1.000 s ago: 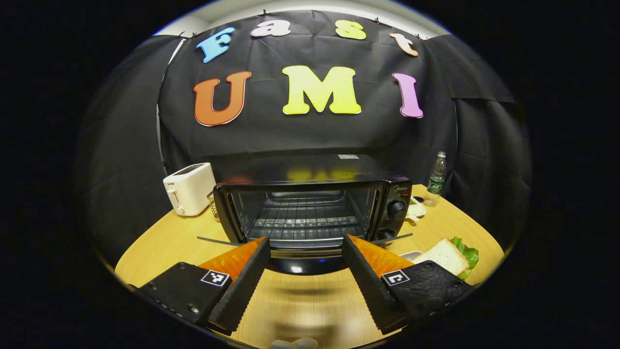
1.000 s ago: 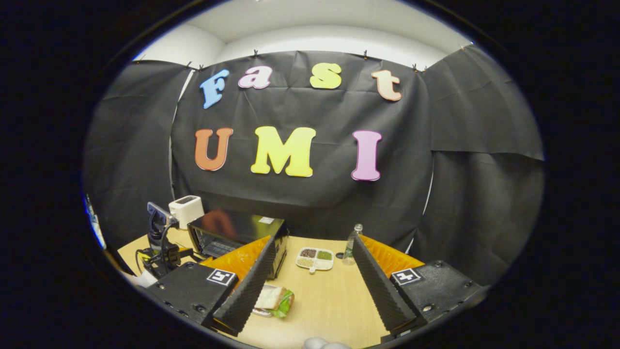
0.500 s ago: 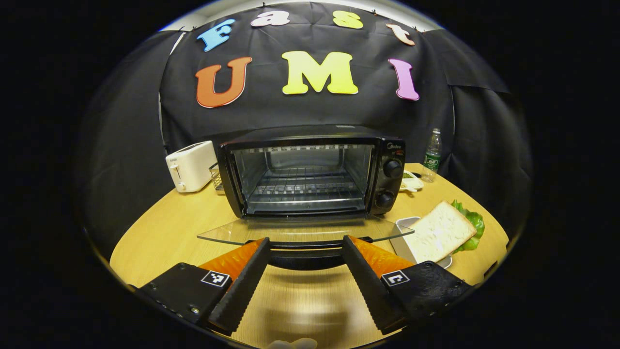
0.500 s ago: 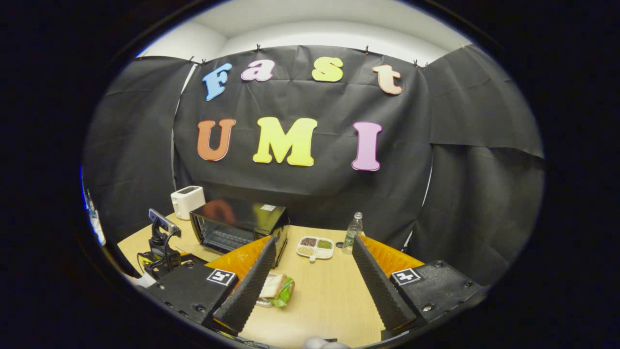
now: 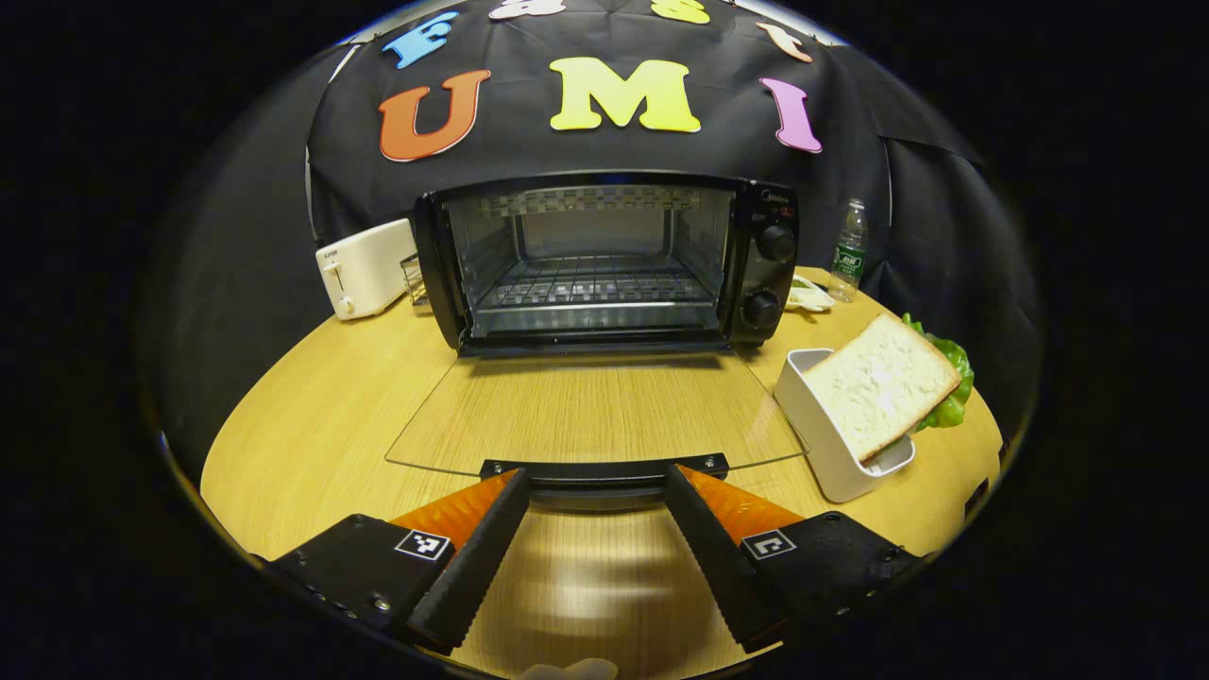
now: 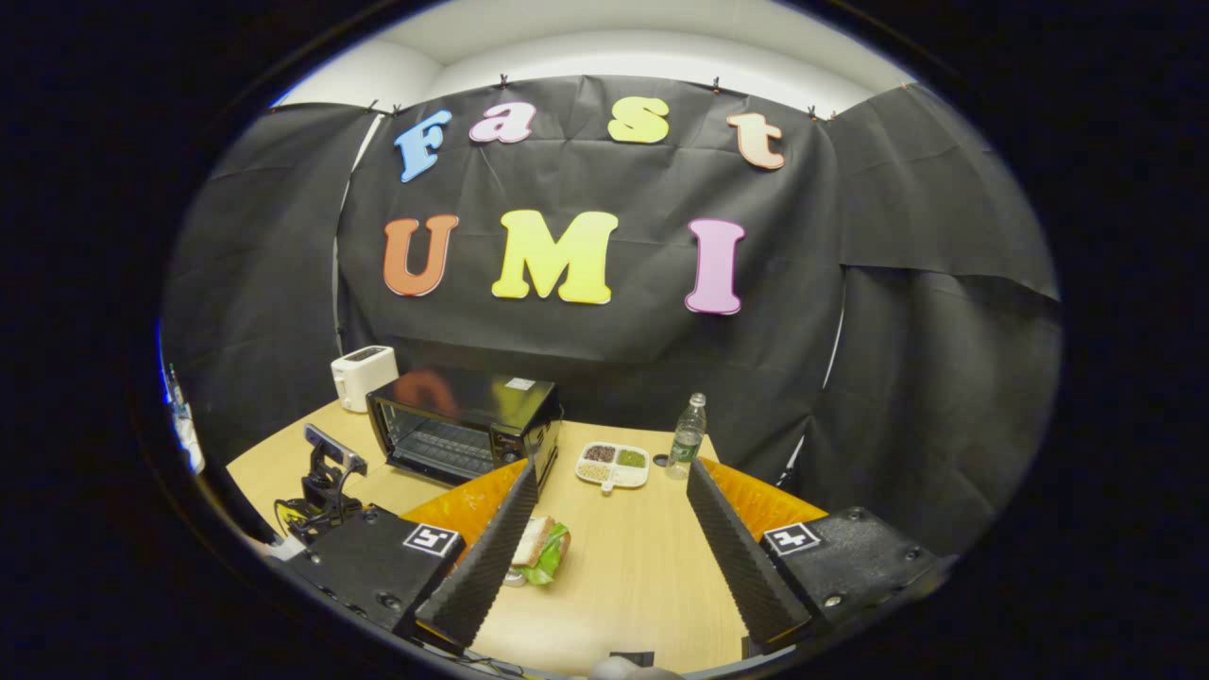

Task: Open the electric oven with the left hand, put the food in, and close the electric oven.

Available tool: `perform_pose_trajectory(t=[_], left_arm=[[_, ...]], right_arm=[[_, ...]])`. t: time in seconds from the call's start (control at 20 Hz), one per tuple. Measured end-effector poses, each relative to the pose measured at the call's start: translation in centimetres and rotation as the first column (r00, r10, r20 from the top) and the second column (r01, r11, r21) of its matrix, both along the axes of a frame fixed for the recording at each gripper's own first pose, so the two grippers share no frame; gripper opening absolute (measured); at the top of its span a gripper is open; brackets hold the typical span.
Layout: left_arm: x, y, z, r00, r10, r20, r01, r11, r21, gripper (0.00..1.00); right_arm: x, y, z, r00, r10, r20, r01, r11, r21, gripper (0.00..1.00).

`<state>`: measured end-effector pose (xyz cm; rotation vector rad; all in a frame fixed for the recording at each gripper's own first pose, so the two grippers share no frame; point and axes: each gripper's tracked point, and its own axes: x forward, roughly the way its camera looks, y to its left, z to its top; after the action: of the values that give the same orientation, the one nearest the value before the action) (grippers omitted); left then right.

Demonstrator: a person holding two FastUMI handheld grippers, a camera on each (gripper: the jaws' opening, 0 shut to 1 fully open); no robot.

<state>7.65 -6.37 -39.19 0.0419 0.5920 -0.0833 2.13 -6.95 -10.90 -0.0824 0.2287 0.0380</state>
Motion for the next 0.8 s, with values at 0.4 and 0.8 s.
perform_pose_trajectory(t=[0.4,0.8], left_arm=[[-0.3,0.6,2.1,0.998,0.029,0.048,-0.030,0.999,0.017,0.96],[-2.8,3.3,14.3,0.972,0.060,0.228,-0.062,0.998,0.002,0.96]], right_arm=[[1.0,-0.2,-0.4,1.000,0.019,-0.013,-0.019,1.000,0.014,0.97],[1.9,1.0,-2.4,0.998,0.040,-0.039,-0.040,0.999,0.012,1.00]])
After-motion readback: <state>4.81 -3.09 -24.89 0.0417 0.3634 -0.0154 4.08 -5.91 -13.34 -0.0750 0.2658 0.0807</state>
